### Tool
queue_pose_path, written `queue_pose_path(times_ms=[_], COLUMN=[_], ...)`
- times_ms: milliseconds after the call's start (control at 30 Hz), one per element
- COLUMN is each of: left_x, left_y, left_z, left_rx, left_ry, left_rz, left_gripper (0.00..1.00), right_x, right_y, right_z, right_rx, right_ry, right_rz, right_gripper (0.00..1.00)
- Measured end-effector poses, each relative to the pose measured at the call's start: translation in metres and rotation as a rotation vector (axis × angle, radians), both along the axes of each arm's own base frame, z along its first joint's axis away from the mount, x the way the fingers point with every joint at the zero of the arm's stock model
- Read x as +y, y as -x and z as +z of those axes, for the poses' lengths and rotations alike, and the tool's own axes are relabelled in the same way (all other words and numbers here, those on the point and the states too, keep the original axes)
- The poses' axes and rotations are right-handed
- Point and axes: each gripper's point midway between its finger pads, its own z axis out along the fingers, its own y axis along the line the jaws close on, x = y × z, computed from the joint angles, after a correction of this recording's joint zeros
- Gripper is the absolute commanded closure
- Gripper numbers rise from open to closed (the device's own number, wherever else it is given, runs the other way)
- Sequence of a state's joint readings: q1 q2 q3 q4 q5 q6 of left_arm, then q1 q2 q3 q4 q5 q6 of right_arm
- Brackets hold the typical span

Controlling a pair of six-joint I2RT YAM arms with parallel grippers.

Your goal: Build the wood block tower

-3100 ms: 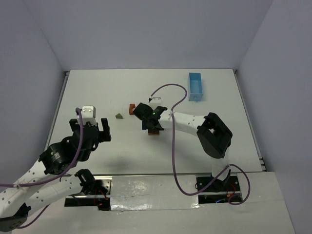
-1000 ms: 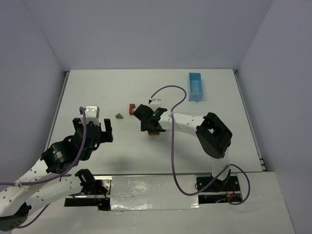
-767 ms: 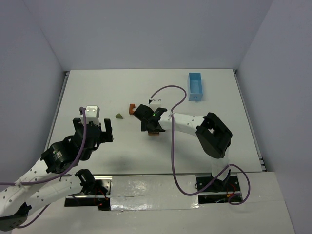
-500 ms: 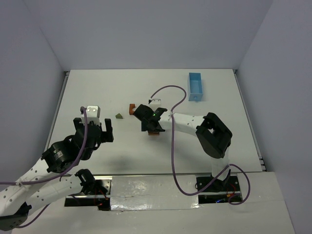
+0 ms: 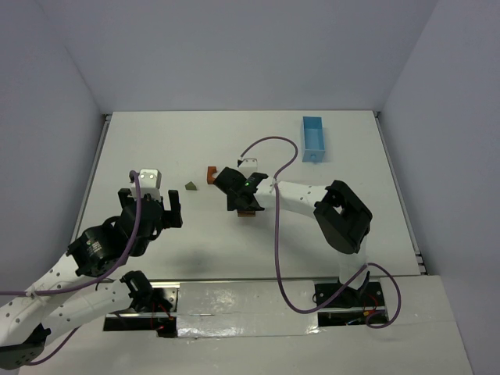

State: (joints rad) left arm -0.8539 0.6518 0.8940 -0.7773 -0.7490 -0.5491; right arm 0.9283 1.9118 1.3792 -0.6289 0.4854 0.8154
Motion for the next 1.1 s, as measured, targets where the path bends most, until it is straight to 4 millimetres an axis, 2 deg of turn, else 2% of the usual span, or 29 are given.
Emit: queue_pose_path(times_ms=[567, 1100], left_x=[-0.0009, -0.0016], left_y=[0.0001, 0.0003], left_z=[-0.0007, -0.0009], left_rx=[0.003, 0.005], left_ry=[0.0, 0.002], left_rz=[-0.004, -0.007], left_gripper=[0.01, 0.0], right_x=[-0.0036, 0.0016], right_y=[0.0017, 0.003], right_z=[-0.0037, 0.0022], right_rx=[0.01, 0.013], right_ry=[0.017, -0.021], right_rz=[0.02, 0.018], right_gripper=[0.24, 0.23])
